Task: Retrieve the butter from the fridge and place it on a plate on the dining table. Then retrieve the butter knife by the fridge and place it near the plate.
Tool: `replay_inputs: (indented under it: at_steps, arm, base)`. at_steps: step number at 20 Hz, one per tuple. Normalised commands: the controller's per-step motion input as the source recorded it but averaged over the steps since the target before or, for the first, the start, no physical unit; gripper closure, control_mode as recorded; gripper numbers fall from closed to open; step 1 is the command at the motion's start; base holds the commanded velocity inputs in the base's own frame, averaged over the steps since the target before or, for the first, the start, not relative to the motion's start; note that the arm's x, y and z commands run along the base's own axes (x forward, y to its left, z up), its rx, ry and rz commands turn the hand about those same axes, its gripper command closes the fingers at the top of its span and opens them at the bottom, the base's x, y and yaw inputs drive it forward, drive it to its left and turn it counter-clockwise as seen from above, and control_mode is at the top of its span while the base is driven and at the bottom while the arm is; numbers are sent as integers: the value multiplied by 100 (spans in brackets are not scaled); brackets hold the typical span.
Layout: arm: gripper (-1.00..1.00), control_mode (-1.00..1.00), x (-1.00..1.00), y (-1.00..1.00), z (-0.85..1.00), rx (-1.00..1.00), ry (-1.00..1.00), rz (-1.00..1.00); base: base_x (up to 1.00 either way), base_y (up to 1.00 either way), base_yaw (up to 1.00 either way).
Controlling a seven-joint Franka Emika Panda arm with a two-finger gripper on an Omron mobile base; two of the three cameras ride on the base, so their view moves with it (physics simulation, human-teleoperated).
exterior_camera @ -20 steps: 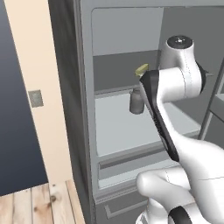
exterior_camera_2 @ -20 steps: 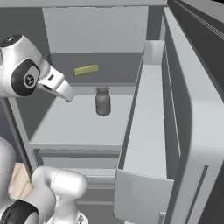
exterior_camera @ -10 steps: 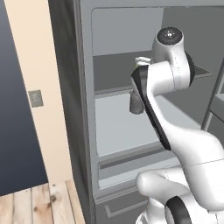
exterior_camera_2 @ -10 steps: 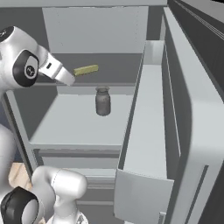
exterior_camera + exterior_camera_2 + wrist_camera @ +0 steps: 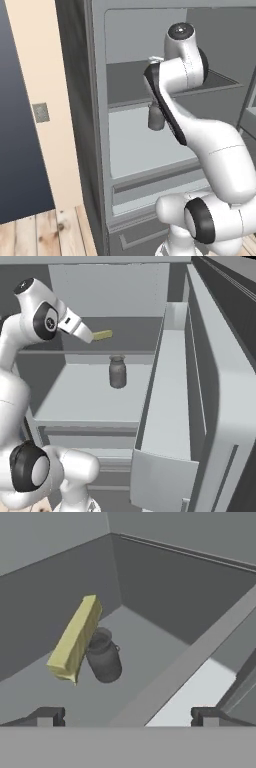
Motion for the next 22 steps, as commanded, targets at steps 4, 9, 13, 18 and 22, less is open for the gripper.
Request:
replay_inputs:
  at_steps: [4, 9, 13, 18, 22]
  arm:
    - [-100, -100, 66, 0, -11, 0, 0, 0]
    - [-100, -100, 69, 0, -6, 0, 0, 0]
    - [-100, -100, 66, 0, -11, 0, 0, 0]
    - [-100, -100, 63, 0, -19, 0, 1, 0]
    - [-100, -100, 41, 3, -12, 0, 1, 0]
  base:
    - [0, 0, 0]
    - [0, 0, 0]
    - [0, 0, 0]
    - [0, 0, 0]
    - [0, 0, 0]
